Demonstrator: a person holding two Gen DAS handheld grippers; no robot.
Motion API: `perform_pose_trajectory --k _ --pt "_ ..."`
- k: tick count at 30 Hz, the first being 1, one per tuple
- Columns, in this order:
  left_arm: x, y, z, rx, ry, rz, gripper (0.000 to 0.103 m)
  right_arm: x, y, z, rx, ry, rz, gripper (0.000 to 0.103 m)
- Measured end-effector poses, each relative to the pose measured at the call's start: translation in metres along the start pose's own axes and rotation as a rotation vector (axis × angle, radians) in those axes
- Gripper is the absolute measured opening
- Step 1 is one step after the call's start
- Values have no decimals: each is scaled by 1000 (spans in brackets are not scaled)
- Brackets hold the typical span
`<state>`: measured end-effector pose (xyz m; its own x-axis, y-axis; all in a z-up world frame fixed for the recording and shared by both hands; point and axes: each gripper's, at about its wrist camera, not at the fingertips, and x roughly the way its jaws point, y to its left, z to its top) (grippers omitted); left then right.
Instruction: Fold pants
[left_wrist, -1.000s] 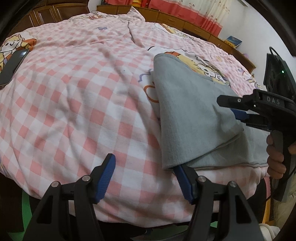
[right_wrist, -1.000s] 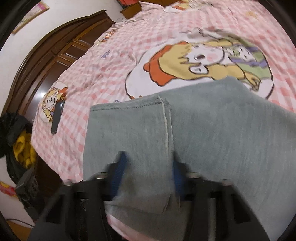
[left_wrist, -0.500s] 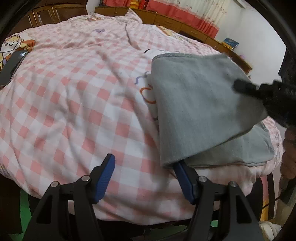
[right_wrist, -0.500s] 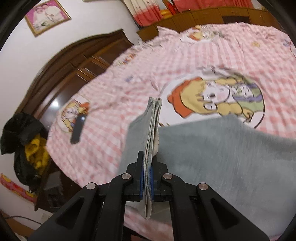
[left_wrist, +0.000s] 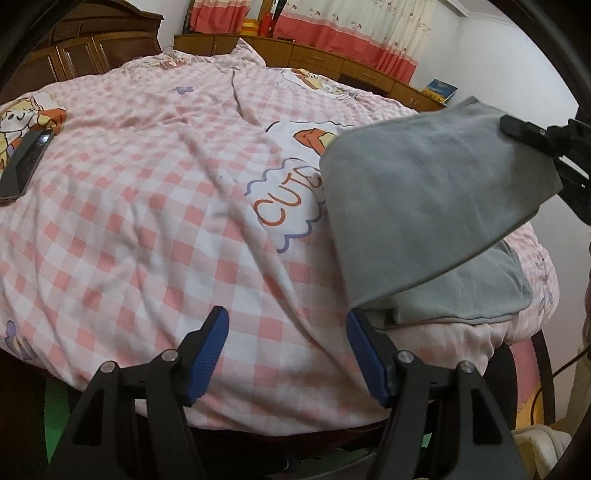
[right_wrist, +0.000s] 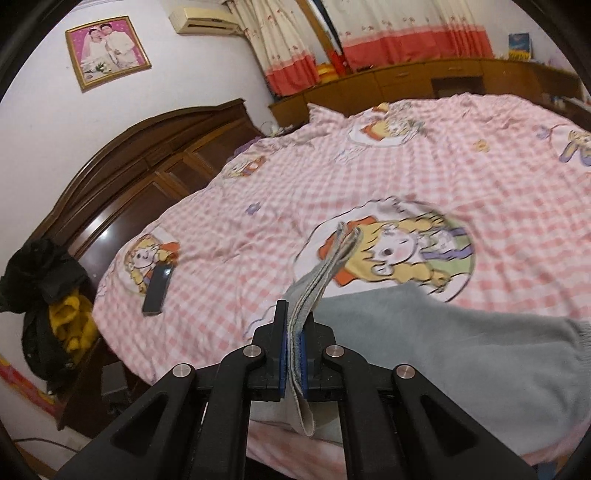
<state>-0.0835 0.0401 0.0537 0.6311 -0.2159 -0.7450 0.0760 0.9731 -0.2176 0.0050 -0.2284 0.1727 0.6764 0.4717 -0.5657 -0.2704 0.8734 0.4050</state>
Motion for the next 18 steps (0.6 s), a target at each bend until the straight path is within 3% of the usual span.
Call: perform_pose_trajectory --k 9,18 --pt "-10 8 -1 -34 -16 11 69 -40 -41 5 12 -36 -114 5" --pt "2 -4 5 13 5 19 69 -60 -98 -9 51 9 -278 5"
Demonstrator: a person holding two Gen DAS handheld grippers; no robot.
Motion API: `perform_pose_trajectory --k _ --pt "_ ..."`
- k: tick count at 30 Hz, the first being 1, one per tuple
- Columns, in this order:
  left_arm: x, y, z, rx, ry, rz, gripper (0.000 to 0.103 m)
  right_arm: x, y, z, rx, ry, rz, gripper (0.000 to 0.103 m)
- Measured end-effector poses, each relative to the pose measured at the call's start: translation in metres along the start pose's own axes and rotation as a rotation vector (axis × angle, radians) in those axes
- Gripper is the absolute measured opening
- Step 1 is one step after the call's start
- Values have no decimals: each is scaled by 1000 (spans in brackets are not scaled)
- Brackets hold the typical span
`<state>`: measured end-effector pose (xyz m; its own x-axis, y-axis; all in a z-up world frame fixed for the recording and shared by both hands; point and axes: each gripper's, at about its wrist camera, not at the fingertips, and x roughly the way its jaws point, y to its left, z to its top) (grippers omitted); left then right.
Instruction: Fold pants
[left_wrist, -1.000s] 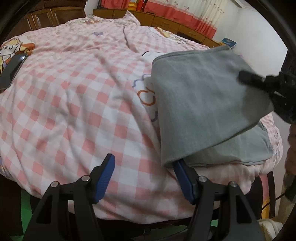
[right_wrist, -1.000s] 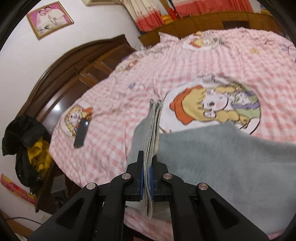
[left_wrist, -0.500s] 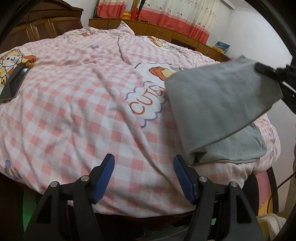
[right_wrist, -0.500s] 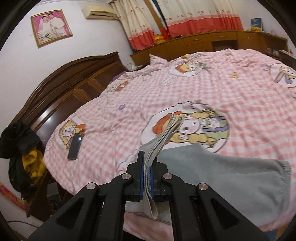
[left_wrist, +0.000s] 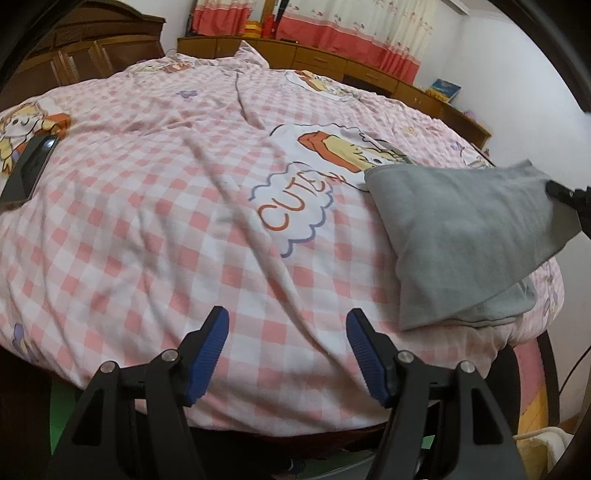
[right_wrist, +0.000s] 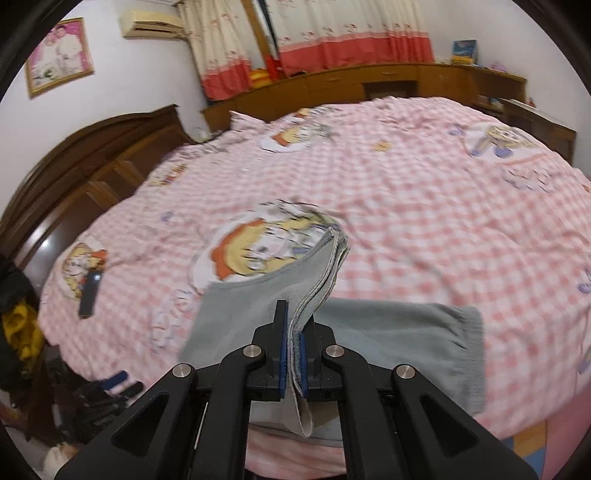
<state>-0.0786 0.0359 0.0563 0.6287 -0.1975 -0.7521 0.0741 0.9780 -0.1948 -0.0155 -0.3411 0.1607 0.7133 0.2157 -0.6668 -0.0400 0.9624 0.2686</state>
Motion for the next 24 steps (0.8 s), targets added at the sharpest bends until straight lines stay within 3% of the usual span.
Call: perform_pose_trajectory --k 11,18,24 --pt "23 -36 23 79 18 -41 70 27 -76 -32 126 77 -99 6" --pt "34 -64 39 128 30 -75 70 15 -95 -35 172 39 -95 6" --pt "46 -95 50 183 36 -88 70 31 -113 -47 190 70 -123 6"
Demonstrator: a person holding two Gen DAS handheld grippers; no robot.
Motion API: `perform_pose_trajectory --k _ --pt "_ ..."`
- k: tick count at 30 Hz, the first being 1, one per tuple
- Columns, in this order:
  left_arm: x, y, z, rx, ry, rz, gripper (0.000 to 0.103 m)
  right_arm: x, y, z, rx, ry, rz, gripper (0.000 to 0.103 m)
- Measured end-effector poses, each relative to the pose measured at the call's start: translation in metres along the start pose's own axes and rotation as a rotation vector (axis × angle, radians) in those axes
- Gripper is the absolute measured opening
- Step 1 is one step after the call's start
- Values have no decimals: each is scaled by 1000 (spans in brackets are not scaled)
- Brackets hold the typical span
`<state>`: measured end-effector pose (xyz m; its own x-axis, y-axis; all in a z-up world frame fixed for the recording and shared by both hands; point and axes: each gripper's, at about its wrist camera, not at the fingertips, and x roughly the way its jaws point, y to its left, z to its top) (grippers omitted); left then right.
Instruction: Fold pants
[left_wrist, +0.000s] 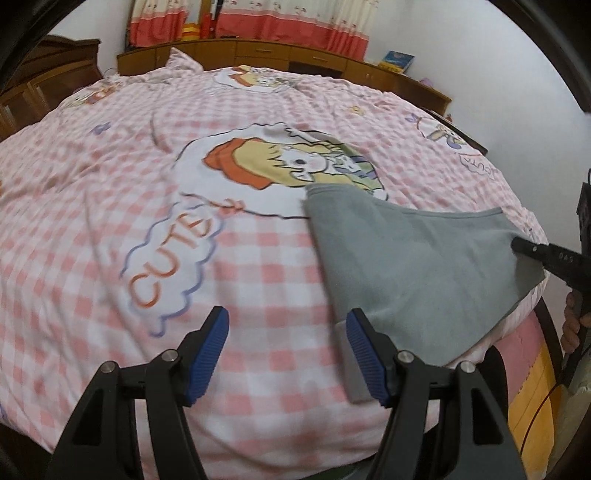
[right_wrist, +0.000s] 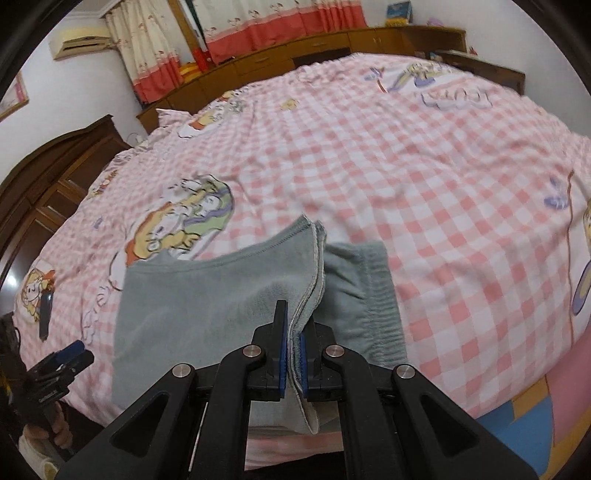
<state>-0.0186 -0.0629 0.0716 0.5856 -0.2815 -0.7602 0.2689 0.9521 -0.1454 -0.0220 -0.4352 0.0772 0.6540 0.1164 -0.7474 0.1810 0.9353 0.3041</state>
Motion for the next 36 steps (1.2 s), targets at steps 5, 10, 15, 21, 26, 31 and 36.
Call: perform_pose_trajectory --k 5,10,15,21,26,31,36 --pt "15 -26 8 67 15 -10 70 32 -22 -13 45 57 -14 6" --pt "45 -42 3 128 56 50 70 40 -34 -25 66 39 30 6" --pt "64 -40 -9 132 82 96 76 37 -30 -24 6 42 23 6" --pt "60 -35 -12 118 99 84 80 31 -36 -33 16 34 53 8" --pt "60 -25 -18 72 136 61 84 29 -47 -48 70 26 113 12" --pt "56 -25 -25 76 135 67 84 20 -47 -58 86 15 116 15" --pt "52 -22 -27 59 146 48 84 3 -40 -59 80 17 93 35"
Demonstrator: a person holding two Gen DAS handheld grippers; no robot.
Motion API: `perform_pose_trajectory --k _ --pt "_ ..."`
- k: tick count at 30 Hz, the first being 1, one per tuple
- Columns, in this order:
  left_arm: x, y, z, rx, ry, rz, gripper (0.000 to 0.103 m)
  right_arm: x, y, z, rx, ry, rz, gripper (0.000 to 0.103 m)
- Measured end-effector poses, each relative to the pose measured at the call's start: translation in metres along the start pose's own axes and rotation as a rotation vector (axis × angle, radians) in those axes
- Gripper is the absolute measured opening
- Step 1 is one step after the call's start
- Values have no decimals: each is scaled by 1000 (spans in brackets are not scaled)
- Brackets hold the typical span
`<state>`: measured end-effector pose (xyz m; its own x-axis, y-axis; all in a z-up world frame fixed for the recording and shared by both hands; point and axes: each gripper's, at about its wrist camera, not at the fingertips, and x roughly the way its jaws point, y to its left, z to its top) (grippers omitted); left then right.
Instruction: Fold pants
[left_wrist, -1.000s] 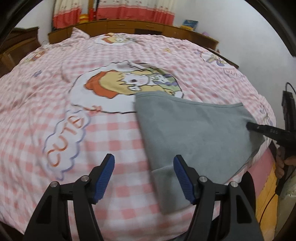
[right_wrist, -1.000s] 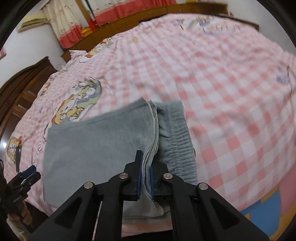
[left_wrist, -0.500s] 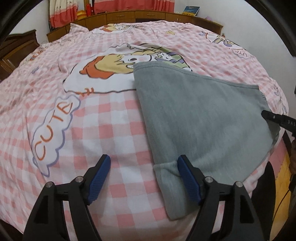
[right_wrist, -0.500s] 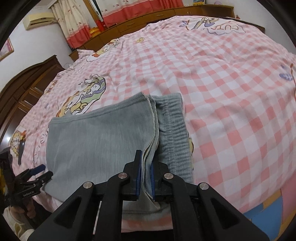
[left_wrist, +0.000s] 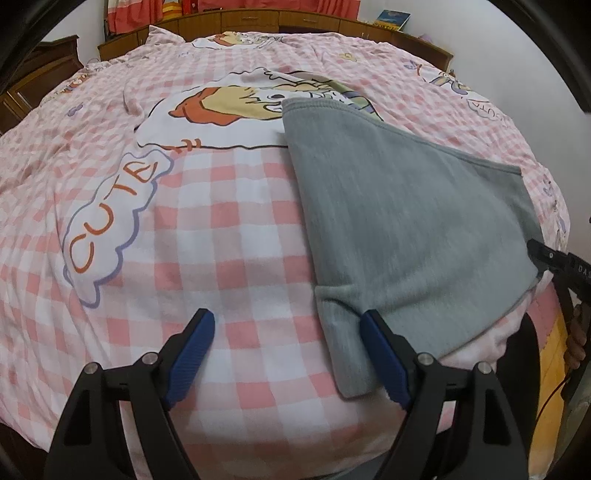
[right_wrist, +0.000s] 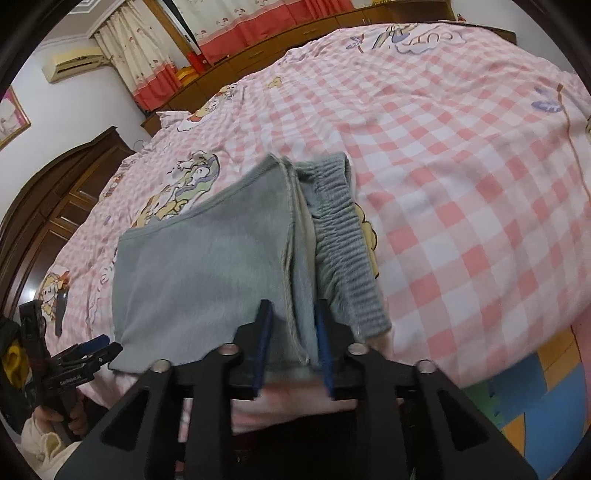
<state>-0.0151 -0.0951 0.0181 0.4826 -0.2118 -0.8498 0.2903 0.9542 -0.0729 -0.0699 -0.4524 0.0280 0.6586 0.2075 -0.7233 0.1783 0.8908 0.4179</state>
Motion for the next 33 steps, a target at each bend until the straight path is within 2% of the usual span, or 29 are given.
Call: perform_pose_trajectory --k 1,3,6,10,14,20,24,27,31,32,33 --pt "-2 1 1 -6 7 -11 84 -5 2 1 -6 -7 -9 42" --pt "-9 3 3 -11 4 -30 84 -13 5 4 -23 -29 -17 46" --pt "-22 4 10 6 -54 -33 84 -17 9 14 -43 -63 -70 56" --pt "-25 3 31 -4 -96 -48 84 -9 5 24 -19 -92 -120 57" --pt "-12 0 53 -17 -76 -94 84 12 2 37 -23 -78 -142 57" --pt "22 -6 78 -29 -43 -83 84 40 -11 46 38 -32 -88 58" --pt "34 -3 87 -92 -41 -148 84 47 -17 45 46 -24 -67 59" --pt "37 -12 94 -81 -73 -158 84 46 -19 41 51 -49 -59 54" --pt "43 -28 98 -23 -119 -130 84 36 -10 36 46 -95 -97 36" --pt "43 -31 99 -17 -129 -130 79 34 -6 35 31 -103 -118 32" --pt "42 -33 99 -16 -141 -131 66 34 -4 35 21 -105 -135 31"
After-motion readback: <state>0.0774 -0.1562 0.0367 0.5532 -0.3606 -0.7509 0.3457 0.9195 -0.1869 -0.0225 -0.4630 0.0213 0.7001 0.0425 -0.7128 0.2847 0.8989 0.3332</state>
